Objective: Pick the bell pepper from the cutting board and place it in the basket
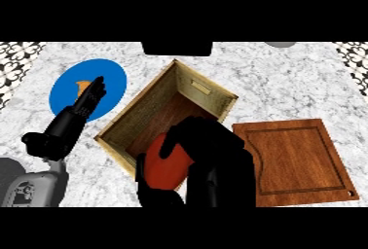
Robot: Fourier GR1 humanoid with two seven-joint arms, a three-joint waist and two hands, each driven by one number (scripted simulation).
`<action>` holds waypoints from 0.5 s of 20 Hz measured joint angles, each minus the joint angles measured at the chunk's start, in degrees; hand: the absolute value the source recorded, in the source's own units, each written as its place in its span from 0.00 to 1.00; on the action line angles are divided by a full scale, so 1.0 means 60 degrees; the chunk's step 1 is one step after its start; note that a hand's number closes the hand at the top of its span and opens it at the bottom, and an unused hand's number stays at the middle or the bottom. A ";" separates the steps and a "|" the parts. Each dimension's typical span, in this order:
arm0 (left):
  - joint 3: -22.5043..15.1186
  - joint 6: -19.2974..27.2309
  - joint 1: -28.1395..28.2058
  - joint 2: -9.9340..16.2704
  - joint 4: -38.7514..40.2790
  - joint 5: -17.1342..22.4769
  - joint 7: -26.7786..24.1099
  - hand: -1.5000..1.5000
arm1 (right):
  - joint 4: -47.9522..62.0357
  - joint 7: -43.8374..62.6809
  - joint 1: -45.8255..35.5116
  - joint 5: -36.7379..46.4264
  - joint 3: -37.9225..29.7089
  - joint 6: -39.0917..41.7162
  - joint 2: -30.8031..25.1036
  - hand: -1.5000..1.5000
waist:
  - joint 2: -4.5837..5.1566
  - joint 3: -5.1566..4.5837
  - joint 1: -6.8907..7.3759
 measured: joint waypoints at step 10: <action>-0.0195 0.0011 -0.0067 -0.0137 -0.0149 -0.0061 0.0080 0.50 | 0.1607 0.0594 -0.2716 -0.0309 -0.2260 0.0378 0.0013 1.00 | 0.0051 0.0031 0.0180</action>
